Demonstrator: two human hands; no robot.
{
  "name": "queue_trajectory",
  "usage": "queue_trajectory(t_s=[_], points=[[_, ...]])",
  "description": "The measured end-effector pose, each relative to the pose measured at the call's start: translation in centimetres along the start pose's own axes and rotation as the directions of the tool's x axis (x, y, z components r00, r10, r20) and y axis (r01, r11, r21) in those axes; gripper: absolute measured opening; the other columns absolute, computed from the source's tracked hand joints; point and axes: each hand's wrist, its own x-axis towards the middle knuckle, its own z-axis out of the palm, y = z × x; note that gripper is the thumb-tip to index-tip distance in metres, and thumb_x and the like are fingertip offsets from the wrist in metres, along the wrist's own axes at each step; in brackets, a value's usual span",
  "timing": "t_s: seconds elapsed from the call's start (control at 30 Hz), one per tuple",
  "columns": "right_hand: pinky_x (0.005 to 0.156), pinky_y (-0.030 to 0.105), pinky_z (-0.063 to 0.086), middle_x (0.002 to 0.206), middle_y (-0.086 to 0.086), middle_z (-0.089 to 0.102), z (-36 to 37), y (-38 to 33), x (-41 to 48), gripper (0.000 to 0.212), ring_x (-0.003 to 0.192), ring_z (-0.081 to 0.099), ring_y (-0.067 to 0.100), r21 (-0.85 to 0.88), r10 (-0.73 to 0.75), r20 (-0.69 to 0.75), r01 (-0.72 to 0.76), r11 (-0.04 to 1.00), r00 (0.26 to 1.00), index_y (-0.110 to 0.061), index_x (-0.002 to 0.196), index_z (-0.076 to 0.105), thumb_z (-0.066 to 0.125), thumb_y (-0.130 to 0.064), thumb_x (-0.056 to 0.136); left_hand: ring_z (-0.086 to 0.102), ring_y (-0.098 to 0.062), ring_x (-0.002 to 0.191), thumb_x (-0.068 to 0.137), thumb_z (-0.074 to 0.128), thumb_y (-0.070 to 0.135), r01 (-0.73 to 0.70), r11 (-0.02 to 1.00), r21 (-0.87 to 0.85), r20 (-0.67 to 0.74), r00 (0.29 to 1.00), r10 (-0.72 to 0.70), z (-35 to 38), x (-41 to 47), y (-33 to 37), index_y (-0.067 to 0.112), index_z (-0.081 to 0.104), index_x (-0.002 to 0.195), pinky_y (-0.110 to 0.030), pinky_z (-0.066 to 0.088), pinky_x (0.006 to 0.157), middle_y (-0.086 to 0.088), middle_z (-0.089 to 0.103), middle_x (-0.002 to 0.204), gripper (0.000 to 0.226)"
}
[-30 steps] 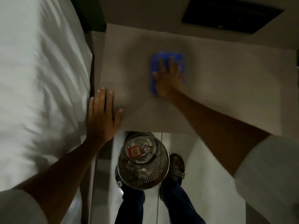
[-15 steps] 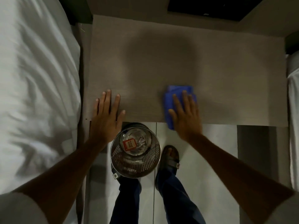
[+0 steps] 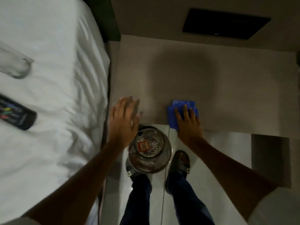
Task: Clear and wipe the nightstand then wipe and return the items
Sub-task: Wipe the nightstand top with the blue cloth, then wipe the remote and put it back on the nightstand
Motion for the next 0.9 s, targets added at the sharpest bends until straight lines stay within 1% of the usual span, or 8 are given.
queue_trajectory(t_s=[0.13, 0.23, 0.33, 0.4, 0.47, 0.6, 0.73, 0.9], points=[[0.091, 0.052, 0.047, 0.129, 0.025, 0.055, -3.7, -0.2, -1.9, 0.056, 0.108, 0.058, 0.043, 0.082, -0.084, -0.060, 0.089, 0.993, 0.995, -0.004, 0.136, 0.040, 0.059, -0.005, 0.084, 0.039, -0.027, 0.140, 0.089, 0.053, 0.023, 0.059, 0.997, 0.041, -0.240, 0.970, -0.048, -7.4, -2.4, -0.3, 0.014, 0.056, 0.132, -0.049, 0.029, 0.113, -0.011, 0.050, 0.145, 0.044], [0.074, 0.050, 0.054, 0.104, 0.027, 0.067, -6.0, -0.5, -3.3, 0.054, 0.080, 0.067, 0.041, 0.128, -0.129, -0.124, 0.144, 0.981, 0.984, 0.001, 0.123, 0.052, 0.072, -0.001, 0.073, 0.042, -0.026, 0.136, 0.089, 0.056, 0.026, 0.284, 0.955, 0.085, -0.444, 0.869, -0.218, -12.6, -3.9, -2.8, 0.021, 0.060, 0.126, -0.049, 0.032, 0.108, -0.008, 0.053, 0.142, 0.037], [0.064, 0.050, 0.056, 0.099, 0.027, 0.068, -7.6, -0.9, -4.1, 0.059, 0.072, 0.068, 0.041, 0.155, -0.152, -0.147, 0.174, 0.972, 0.977, 0.002, 0.121, 0.055, 0.078, -0.001, 0.067, 0.043, -0.036, 0.134, 0.092, 0.057, 0.036, 0.642, 0.753, -0.141, -0.524, 0.597, -0.608, -16.2, -3.2, -6.2, 0.016, 0.052, 0.135, -0.051, 0.035, 0.104, -0.015, 0.049, 0.144, 0.047], [0.062, 0.050, 0.056, 0.099, 0.028, 0.068, -8.5, -1.3, -4.3, 0.063, 0.071, 0.068, 0.042, 0.180, -0.157, -0.162, 0.186, 0.966, 0.974, 0.001, 0.123, 0.054, 0.079, -0.002, 0.066, 0.044, -0.039, 0.132, 0.090, 0.059, 0.039, 0.780, 0.504, -0.372, -0.396, 0.358, -0.846, -17.9, -1.6, -8.0, 0.014, 0.039, 0.144, -0.052, 0.034, 0.104, -0.018, 0.048, 0.144, 0.062], [0.063, 0.048, 0.055, 0.099, 0.027, 0.068, -9.4, -1.7, -4.3, 0.062, 0.071, 0.067, 0.042, 0.213, -0.134, -0.188, 0.173, 0.961, 0.973, -0.001, 0.125, 0.053, 0.077, -0.004, 0.068, 0.046, -0.039, 0.130, 0.086, 0.064, 0.038, 0.812, 0.333, -0.480, -0.248, 0.238, -0.939, -18.8, -0.2, -9.1, 0.014, 0.026, 0.149, -0.052, 0.034, 0.106, -0.019, 0.050, 0.141, 0.077], [0.065, 0.037, 0.048, 0.104, 0.023, 0.067, -11.1, -2.7, -4.3, 0.056, 0.077, 0.066, 0.038, 0.297, -0.089, -0.251, 0.164, 0.941, 0.964, -0.005, 0.130, 0.049, 0.070, -0.013, 0.079, 0.049, -0.038, 0.128, 0.071, 0.072, 0.025, 0.783, 0.215, -0.584, -0.099, 0.194, -0.976, -19.1, -0.1, -10.5, 0.009, 0.025, 0.147, -0.051, 0.042, 0.107, -0.019, 0.049, 0.139, 0.091], [0.065, 0.035, 0.045, 0.107, 0.020, 0.066, -12.4, -3.2, -4.3, 0.048, 0.078, 0.065, 0.037, 0.381, -0.069, -0.293, 0.183, 0.906, 0.954, -0.006, 0.127, 0.048, 0.059, -0.026, 0.085, 0.062, -0.036, 0.109, 0.071, 0.069, 0.020, 0.724, 0.228, -0.651, -0.098, 0.217, -0.971, -18.2, -3.6, -8.2, 0.011, 0.053, 0.126, -0.044, 0.050, 0.098, -0.016, 0.062, 0.123, 0.059], [0.069, 0.033, 0.047, 0.104, 0.013, 0.066, -13.3, -2.9, -4.6, 0.051, 0.080, 0.063, 0.032, 0.511, -0.016, -0.326, 0.191, 0.838, 0.945, -0.009, 0.124, 0.051, 0.048, -0.034, 0.080, 0.071, -0.028, 0.067, 0.077, 0.059, 0.005, 0.476, 0.221, -0.851, -0.032, 0.373, -0.927, -14.9, -6.3, 0.0, 0.025, 0.045, 0.132, -0.040, 0.061, 0.066, -0.006, 0.068, 0.100, 0.061]])
